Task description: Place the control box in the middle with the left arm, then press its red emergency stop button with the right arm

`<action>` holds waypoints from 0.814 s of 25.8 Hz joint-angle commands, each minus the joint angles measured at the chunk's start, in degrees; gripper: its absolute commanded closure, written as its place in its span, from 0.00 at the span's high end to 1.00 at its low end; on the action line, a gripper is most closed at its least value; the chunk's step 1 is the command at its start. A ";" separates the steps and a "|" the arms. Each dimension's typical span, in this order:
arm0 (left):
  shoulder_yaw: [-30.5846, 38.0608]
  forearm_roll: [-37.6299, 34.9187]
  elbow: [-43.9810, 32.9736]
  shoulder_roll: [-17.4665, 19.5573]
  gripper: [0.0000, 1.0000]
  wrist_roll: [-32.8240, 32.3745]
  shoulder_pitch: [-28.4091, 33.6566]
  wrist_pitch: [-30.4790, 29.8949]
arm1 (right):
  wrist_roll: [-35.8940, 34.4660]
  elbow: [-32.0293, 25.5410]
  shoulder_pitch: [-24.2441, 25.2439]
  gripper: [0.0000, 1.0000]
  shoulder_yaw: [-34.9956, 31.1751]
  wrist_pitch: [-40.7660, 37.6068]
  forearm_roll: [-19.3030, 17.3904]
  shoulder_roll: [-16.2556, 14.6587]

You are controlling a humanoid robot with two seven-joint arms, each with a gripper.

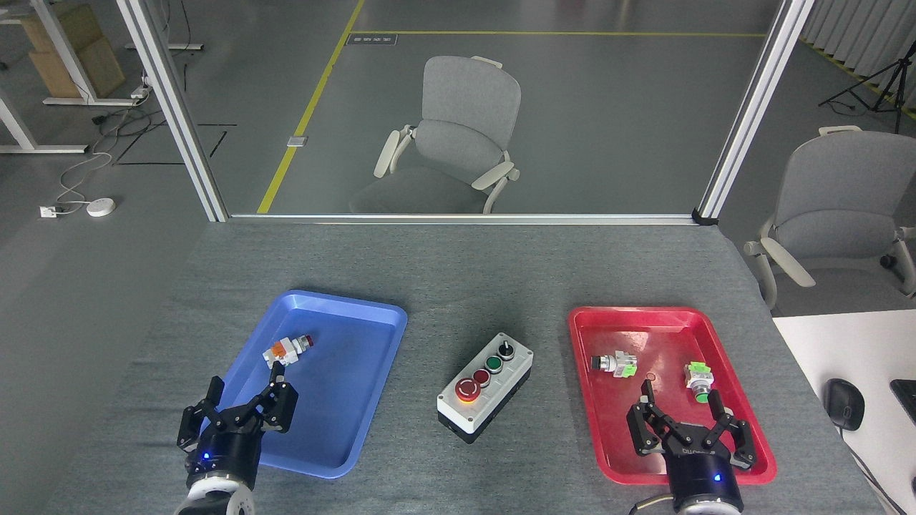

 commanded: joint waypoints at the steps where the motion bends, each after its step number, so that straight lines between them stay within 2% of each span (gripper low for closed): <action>1: 0.08 0.00 0.00 0.00 0.99 -0.01 -0.01 0.06 | -1.11 -1.52 0.43 0.98 -0.28 0.15 -0.09 -1.27; 21: 0.00 0.09 0.09 0.00 0.99 0.07 -0.01 0.06 | -0.93 -3.72 0.43 0.98 0.60 -0.11 0.00 -1.18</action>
